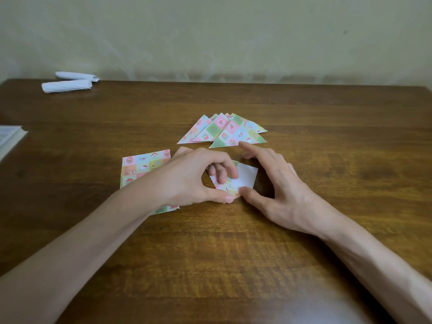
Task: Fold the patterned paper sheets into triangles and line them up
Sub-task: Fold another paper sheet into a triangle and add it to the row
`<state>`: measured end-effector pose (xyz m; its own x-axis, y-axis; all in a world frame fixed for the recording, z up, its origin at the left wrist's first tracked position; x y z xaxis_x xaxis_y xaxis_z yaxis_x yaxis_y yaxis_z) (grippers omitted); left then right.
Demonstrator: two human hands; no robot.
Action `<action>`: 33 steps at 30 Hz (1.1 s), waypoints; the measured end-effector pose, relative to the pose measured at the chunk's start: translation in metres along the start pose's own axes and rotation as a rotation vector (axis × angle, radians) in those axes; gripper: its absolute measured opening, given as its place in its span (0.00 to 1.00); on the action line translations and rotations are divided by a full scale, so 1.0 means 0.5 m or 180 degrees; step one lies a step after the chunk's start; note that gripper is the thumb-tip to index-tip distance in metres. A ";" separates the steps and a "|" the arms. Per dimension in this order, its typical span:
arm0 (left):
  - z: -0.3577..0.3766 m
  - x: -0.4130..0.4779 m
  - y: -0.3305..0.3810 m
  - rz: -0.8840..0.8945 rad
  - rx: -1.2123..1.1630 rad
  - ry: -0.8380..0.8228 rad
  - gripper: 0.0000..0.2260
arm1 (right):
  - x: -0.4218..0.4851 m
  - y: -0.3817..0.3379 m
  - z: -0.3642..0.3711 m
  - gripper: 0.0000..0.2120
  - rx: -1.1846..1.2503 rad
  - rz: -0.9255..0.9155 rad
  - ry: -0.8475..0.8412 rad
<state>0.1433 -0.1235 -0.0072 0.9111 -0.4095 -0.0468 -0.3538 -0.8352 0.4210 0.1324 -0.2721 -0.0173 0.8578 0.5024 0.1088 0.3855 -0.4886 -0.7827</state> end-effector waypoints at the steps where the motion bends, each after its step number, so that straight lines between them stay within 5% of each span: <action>1: 0.001 0.000 -0.002 0.0001 -0.0018 -0.0003 0.15 | 0.000 0.000 0.001 0.37 -0.0014 -0.0012 -0.0036; 13: 0.006 -0.001 -0.003 0.0021 -0.0103 -0.0093 0.17 | 0.000 0.004 0.003 0.37 0.0033 0.0000 -0.0257; 25: 0.008 0.000 -0.001 0.0052 -0.0102 -0.0099 0.18 | 0.004 0.015 -0.011 0.37 0.0606 0.0052 0.0125; 33: 0.011 -0.001 -0.004 0.0107 -0.0222 -0.0224 0.24 | 0.006 0.000 0.005 0.43 -0.0081 0.0056 0.0160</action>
<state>0.1425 -0.1237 -0.0127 0.8810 -0.4636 -0.0942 -0.3660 -0.7940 0.4854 0.1341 -0.2688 -0.0185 0.8803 0.4574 0.1261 0.3780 -0.5154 -0.7691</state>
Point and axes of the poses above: each hand's wrist, its own x-axis towards the middle knuckle, its own z-axis out of the palm, y = z × x, the point moved 9 cm from there along x, towards the middle knuckle, and after that the axes turned 13 degrees about x, right-handed, at the moved point
